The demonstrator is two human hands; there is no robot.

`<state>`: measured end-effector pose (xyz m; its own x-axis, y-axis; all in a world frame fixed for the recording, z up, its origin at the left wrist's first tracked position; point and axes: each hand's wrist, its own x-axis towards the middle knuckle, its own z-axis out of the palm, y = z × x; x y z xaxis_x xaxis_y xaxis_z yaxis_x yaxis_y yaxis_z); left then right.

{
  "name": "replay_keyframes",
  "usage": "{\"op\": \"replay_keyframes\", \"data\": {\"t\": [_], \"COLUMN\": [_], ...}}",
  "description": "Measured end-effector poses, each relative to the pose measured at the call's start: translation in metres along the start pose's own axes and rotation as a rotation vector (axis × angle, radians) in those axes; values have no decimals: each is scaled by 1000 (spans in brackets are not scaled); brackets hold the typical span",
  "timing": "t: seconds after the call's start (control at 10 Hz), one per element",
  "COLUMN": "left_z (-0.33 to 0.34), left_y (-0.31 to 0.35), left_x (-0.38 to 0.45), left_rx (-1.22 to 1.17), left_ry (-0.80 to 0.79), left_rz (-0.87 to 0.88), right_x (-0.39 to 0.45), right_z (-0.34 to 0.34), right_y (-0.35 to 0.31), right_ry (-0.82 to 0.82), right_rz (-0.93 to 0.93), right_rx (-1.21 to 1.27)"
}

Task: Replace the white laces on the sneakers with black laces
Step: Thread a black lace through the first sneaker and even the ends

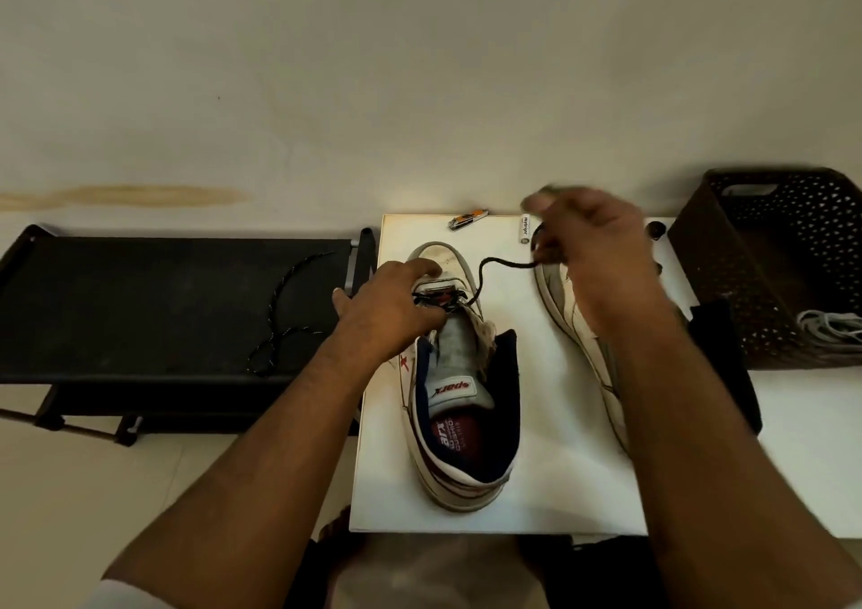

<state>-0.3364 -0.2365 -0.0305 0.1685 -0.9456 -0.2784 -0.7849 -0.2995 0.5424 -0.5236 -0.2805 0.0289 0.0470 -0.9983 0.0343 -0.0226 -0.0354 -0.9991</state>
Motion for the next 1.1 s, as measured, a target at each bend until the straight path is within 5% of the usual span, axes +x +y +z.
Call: {"op": "replay_keyframes", "data": {"t": [0.1,0.2,0.3,0.4,0.5,0.6,0.7,0.8,0.9,1.1], "left_z": [0,-1,-1,-2,-5,-9,-9,-8,-7,-8], "left_y": [3,2,2,3,4,6,4,1,-3,-8], "left_x": [1,1,1,1,-1,-3,-2,-2,1,6], "left_rx": [-2,-2,-1,0,-3,-6,-72,-213,-248,-269], "left_ry": [0,-5,-7,3,-17,-25,-45,-47,-31,-41], "left_rz": [4,-1,-3,1,-14,-22,-25,17,55,47], "right_x": [-5,-9,-5,-5,0,10,6,-6,-9,7], "right_z": [3,13,23,33,28,-3,-17,10,34,11], "right_y": [35,38,45,54,51,34,25,40,51,50], "right_ry": [-326,-193,-294,-431,-376,56,295,-62,-462,-323], "right_rz": [162,58,-43,115,129,10,-56,-197,-15,157], "right_rx": [-1143,-1135,-1062,-1026,-1114,-1192,-1188,-1250,-1038,-1304]}}
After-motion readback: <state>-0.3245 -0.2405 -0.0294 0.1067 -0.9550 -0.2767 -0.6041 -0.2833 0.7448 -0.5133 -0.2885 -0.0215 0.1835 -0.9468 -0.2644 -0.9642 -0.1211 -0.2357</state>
